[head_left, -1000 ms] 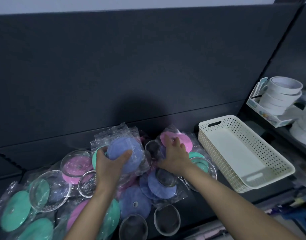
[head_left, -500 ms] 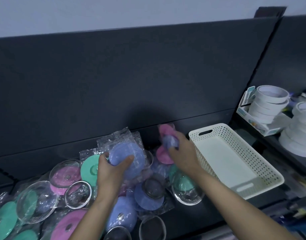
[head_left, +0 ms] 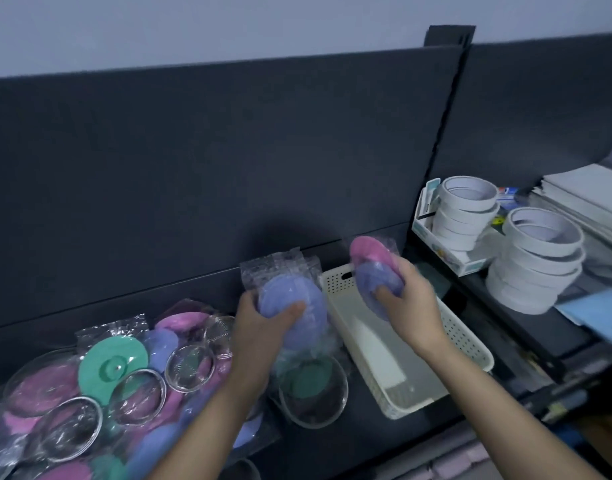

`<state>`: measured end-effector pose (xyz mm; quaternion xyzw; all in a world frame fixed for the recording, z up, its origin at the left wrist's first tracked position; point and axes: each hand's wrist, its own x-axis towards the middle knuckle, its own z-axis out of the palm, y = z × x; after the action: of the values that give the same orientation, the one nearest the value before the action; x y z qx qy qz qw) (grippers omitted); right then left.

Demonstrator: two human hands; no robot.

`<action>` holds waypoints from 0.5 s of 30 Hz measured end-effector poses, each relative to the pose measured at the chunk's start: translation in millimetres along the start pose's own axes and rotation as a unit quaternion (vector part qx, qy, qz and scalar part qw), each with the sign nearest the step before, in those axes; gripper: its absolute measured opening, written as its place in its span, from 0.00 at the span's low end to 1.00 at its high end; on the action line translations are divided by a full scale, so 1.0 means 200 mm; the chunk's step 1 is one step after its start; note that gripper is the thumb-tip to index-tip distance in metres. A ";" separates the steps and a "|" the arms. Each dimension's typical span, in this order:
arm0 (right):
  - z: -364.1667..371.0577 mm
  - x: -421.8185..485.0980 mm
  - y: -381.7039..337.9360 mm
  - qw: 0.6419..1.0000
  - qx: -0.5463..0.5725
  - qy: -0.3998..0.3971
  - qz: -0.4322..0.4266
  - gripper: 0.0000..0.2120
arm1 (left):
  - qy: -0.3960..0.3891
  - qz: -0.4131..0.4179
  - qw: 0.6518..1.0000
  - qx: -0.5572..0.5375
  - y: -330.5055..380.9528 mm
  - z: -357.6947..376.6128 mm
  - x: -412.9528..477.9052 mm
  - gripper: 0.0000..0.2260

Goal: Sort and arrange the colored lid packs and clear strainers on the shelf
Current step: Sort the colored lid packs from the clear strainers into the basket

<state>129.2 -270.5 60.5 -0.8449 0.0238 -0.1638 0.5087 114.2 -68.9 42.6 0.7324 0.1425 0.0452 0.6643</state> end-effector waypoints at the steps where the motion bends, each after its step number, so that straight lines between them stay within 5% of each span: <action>1: -0.03 0.01 0.03 1.000 -0.002 0.004 0.000 0.20 | -0.002 0.002 1.000 -0.001 0.01 0.05 0.00 0.20; 11: -0.17 0.09 0.30 0.999 -0.035 -0.030 0.027 0.22 | -0.086 -0.011 0.991 0.105 0.00 0.50 0.17 0.24; 15: -0.16 0.11 0.39 0.997 -0.055 -0.034 0.046 0.19 | -0.147 0.005 0.961 0.234 -0.05 0.63 0.26 0.38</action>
<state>150.3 -339.9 11.9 -0.8748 0.0544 -0.1095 0.4687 193.9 -175.1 12.0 0.8667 0.0458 -0.0943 0.4876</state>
